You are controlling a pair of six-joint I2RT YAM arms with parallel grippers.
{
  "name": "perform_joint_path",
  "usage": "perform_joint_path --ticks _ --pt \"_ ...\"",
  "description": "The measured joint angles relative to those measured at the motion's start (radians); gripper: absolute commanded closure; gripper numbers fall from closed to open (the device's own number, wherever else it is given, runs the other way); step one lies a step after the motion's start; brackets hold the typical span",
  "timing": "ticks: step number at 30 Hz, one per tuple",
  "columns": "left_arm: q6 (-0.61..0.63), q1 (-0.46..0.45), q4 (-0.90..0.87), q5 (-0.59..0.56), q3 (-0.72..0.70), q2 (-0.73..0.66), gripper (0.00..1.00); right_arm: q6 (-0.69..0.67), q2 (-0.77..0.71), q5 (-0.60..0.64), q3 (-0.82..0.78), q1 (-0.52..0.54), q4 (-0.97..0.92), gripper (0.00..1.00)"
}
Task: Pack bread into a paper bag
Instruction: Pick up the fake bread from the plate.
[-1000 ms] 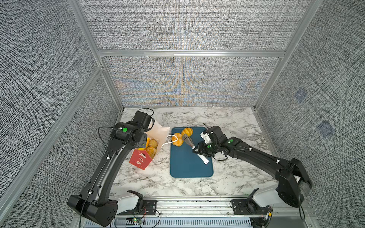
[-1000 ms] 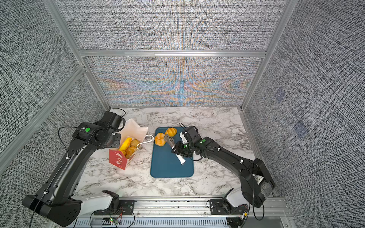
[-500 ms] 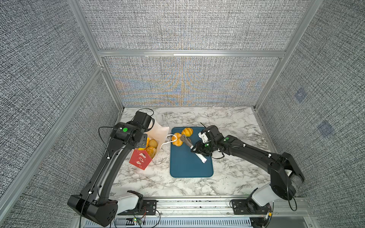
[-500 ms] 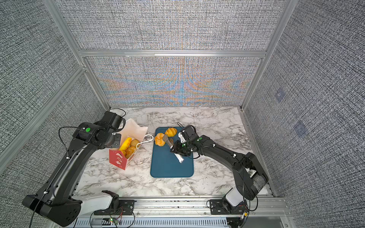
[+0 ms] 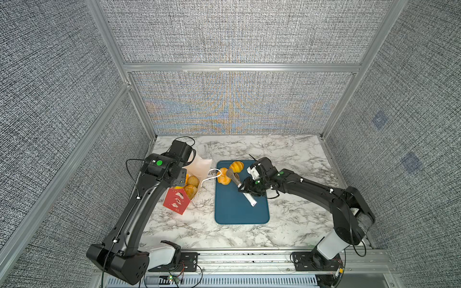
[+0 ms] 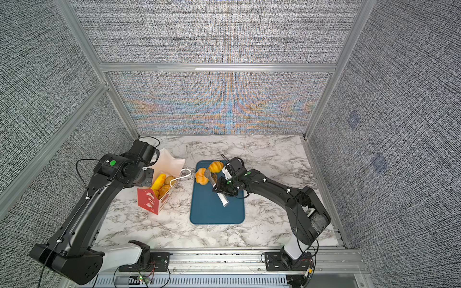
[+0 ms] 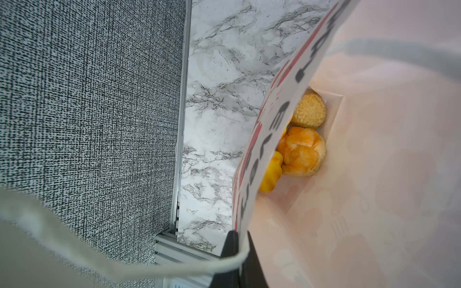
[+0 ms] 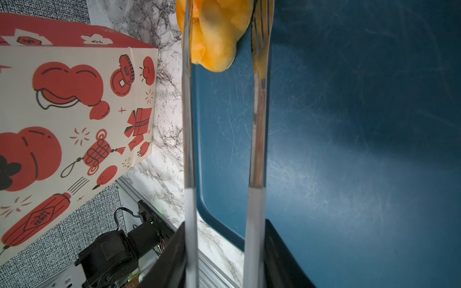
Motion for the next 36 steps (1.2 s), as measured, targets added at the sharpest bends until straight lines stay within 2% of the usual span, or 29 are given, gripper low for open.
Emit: perform_joint_path --ticks 12,29,36 --pt "0.006 0.000 0.018 -0.002 0.000 0.008 0.98 -0.005 0.046 -0.008 0.047 -0.001 0.000 0.56" --pt "0.007 0.000 0.018 -0.002 0.004 0.021 0.98 -0.005 0.059 -0.022 0.048 0.000 -0.006 0.67" --pt "0.007 0.000 0.018 -0.003 0.004 0.020 0.98 -0.004 0.066 -0.030 0.054 0.000 -0.005 0.75"
